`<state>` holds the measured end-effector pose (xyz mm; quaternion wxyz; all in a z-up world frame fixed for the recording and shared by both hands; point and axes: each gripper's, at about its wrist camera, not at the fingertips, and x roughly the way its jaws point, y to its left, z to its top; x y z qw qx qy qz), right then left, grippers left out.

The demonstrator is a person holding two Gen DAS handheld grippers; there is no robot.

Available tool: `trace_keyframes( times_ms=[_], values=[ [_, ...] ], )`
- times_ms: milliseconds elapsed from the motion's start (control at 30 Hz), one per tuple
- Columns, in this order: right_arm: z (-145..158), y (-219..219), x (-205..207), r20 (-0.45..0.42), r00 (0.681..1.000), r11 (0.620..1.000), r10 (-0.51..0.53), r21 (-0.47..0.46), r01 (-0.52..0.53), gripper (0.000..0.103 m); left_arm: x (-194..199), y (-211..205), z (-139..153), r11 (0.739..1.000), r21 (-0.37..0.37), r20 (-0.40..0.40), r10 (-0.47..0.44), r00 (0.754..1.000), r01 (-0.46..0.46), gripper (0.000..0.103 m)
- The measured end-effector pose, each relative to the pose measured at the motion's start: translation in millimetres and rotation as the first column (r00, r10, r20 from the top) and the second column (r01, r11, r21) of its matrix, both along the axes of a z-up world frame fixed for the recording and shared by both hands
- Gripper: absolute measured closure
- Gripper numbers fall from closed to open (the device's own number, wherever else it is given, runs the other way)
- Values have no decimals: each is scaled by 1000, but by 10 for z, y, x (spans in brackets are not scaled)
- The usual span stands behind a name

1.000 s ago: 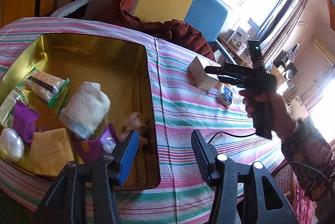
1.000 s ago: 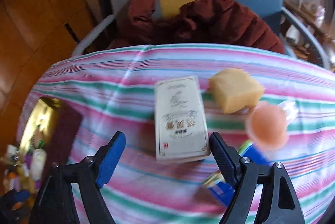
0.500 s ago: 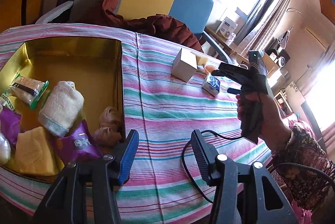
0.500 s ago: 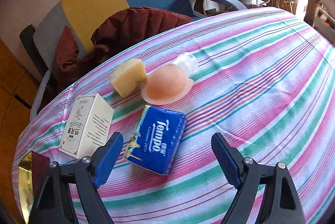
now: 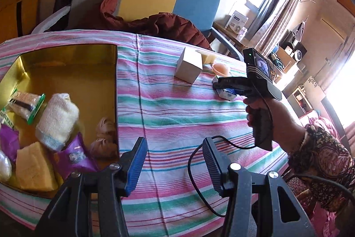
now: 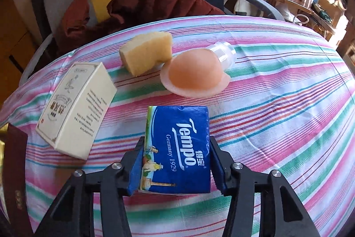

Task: Organize objects
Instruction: 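Grasp the blue Tempo tissue pack with the right tool while the left grasps the white tea box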

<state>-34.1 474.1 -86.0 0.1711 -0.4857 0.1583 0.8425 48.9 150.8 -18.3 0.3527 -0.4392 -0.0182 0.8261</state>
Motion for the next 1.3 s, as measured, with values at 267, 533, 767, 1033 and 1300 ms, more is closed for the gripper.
trace_keyframes(
  times_ms=[267, 533, 767, 1033, 1300],
  values=[
    [-14, 39, 317, 4, 994, 994, 108, -20, -108, 50, -243, 607, 64, 994, -78, -21, -77, 997, 75, 42],
    [-18, 84, 424, -21, 993, 993, 115, -26, -116, 49, -717, 1329, -5, 980, -159, 1, -120, 993, 119, 41],
    [-31, 2, 336, 4, 993, 993, 121, 0, -121, 49, -1108, 1830, -145, 967, -237, -19, -96, 995, 89, 41],
    [-25, 31, 284, 13, 993, 993, 118, -16, -118, 49, -1447, 2153, -413, 956, -289, -21, -61, 998, 52, 41],
    [-19, 101, 271, 6, 994, 992, 107, -62, -106, 46, -1526, 2213, -430, 942, -336, -120, -52, 991, 9, 33]
  ],
)
